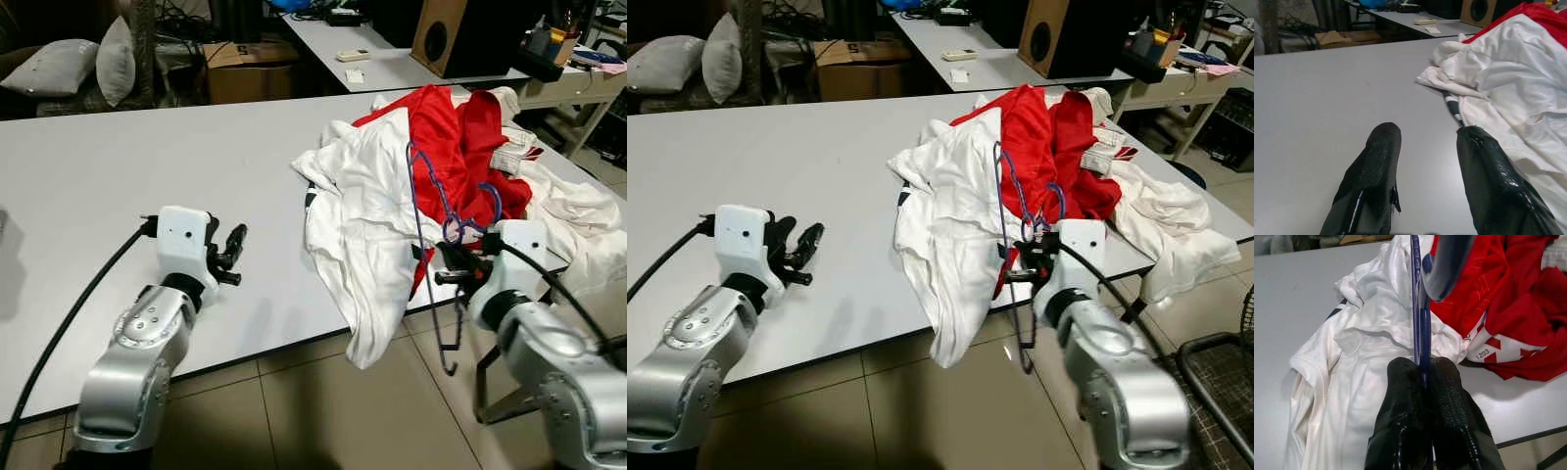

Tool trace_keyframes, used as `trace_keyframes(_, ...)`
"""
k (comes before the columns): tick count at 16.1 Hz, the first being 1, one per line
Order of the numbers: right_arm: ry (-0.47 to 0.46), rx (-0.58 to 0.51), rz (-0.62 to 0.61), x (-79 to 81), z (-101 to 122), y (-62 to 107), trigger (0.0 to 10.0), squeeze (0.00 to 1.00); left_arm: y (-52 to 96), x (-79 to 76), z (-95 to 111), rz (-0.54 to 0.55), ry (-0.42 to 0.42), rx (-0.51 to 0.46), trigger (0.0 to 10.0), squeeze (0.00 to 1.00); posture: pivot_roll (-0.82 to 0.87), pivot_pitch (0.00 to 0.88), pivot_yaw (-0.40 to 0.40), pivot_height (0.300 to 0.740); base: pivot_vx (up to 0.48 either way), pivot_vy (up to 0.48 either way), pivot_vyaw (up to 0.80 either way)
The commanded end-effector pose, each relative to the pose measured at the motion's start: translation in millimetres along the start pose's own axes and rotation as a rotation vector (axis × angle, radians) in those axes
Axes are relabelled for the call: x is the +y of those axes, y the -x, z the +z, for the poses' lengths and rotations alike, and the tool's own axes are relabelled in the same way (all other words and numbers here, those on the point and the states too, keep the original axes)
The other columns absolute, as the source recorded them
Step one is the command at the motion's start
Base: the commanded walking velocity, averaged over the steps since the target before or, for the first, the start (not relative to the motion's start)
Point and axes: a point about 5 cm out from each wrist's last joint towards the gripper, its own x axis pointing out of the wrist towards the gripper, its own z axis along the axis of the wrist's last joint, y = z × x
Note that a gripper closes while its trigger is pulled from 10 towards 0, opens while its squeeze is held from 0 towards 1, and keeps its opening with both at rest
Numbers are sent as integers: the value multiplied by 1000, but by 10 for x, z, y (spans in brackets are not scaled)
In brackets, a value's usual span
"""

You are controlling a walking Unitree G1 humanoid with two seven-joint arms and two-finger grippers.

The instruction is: Hang hanger

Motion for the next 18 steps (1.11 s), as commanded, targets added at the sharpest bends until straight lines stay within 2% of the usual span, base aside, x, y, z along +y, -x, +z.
trace_keyframes(1, 15, -17, 0, -25, 76, 27, 10000, 0, -36, -56, 13, -17, 6, 1, 10000, 0, -54, 0, -60, 740, 0, 0, 0)
trace_keyframes(3, 59, -57, 4, -31, 135, 52, 10000, 0, -41, -111, 28, -13, -31, -25, 10000, 0, -60, 0, -72, 740, 0, 0, 0)
trace_keyframes(4, 67, -81, 5, -24, 163, 54, 10000, 0, -46, -126, 32, -13, -21, -33, 10000, 0, -61, 0, -76, 740, 0, 0, 0)
trace_keyframes(5, 125, -130, 22, 22, 231, 49, 10000, 0, -60, -126, 59, 11, -52, -53, 10000, 0, -62, 0, -77, 740, 0, 0, 0)
trace_keyframes(6, 225, -156, 18, 58, 274, 47, 10000, 0, -79, -144, 86, 20, -114, -66, 10000, 0, -61, 0, -77, 740, 0, 0, 0)
trace_keyframes(7, 276, -163, 15, 73, 277, 48, 10000, 0, -90, -171, 97, 9, -133, -73, 10000, 0, -61, 0, -77, 740, 0, 0, 0)
trace_keyframes(8, 287, -168, 18, 77, 279, 48, 10000, 0, -94, -182, 101, 3, -132, -76, 10000, 0, -60, 0, -78, 740, 0, 0, 0)
trace_keyframes(10, 204, -146, 15, 36, 219, 57, 10000, 0, -106, -205, 117, 13, -131, -89, 10000, 0, -57, 0, -75, 740, 0, -122, 0)
trace_keyframes(11, 193, -146, 19, 26, 210, 59, 10000, 0, -110, -209, 116, 13, -134, -92, 10000, 0, -56, 0, -73, 740, 0, -292, 0)
trace_keyframes(18, 184, -132, 10, -25, 164, 83, 10000, 0, -135, -239, 113, -2, -125, -98, 10000, 0, -61, 0, -62, 740, 0, -319, 0)
